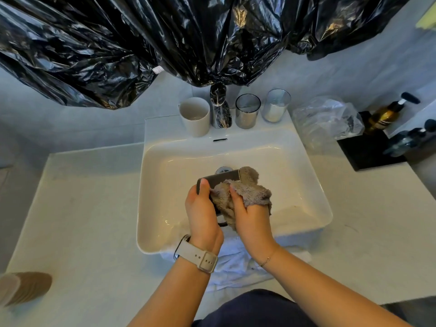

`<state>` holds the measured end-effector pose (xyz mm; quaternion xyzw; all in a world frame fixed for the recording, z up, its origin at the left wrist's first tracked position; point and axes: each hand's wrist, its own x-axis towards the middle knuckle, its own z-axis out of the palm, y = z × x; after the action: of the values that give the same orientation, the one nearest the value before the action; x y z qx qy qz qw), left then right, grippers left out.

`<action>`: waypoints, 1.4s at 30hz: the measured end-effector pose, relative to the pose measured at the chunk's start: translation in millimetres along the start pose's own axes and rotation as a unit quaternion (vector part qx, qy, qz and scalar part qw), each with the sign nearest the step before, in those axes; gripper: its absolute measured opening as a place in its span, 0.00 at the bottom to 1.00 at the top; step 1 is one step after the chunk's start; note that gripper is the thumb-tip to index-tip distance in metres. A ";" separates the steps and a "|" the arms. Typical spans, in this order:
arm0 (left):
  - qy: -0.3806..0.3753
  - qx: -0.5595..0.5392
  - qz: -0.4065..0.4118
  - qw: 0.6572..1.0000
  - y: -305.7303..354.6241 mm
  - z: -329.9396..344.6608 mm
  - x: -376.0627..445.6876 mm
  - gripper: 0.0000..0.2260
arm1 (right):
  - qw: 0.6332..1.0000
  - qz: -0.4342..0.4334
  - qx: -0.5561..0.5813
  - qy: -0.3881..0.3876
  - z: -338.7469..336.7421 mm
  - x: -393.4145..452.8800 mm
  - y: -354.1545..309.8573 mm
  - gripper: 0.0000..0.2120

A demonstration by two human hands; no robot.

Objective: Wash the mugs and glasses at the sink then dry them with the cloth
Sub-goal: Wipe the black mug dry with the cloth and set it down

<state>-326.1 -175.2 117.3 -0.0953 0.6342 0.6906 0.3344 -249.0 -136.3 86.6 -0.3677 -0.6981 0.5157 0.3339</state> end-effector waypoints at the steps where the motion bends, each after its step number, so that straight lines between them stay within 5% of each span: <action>1: 0.002 -0.001 0.007 1.000 0.7 0.1 -1.1 0.12 | 1.000 -0.014 -0.007 0.013 -0.9 -4.3 1.9 0.14; 8: -0.037 -0.033 -0.031 0.998 13.2 0.4 -0.2 0.12 | 0.988 -0.149 -0.034 -0.018 -24.2 4.9 8.7 0.11; 13: -0.026 -0.050 -0.030 0.998 14.3 7.9 3.3 0.12 | 0.991 -0.101 -0.084 -0.018 -20.0 13.8 -2.9 0.13; 16: 0.000 -0.023 0.036 0.999 9.7 13.4 5.0 0.13 | 0.985 -0.085 -0.148 0.017 -13.6 9.9 -0.3 0.12; 20: 0.011 0.046 0.154 0.987 9.6 10.8 11.9 0.12 | 0.995 -0.062 -0.021 0.075 -13.8 -0.4 3.3 0.10; 23: -0.005 0.040 0.105 0.994 12.3 8.4 16.2 0.12 | 0.993 -0.087 0.020 0.076 -21.1 3.9 10.1 0.12; 28: -0.031 -0.036 -0.032 0.998 16.9 5.1 15.0 0.10 | 0.991 -0.121 0.023 -0.043 -28.3 15.9 9.4 0.14; 37: -0.015 0.036 0.115 0.993 25.0 -0.2 19.7 0.10 | 0.995 0.026 0.092 0.035 -14.4 9.1 4.0 0.11; 42: -0.111 0.100 0.203 0.968 20.9 -0.2 6.9 0.11 | 0.982 0.063 0.168 -0.058 -21.4 24.5 -13.6 0.12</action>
<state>-343.5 -172.5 130.4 0.1460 0.6653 0.6831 0.2634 -245.6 -107.8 107.1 -0.3191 -0.5954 0.6656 0.3172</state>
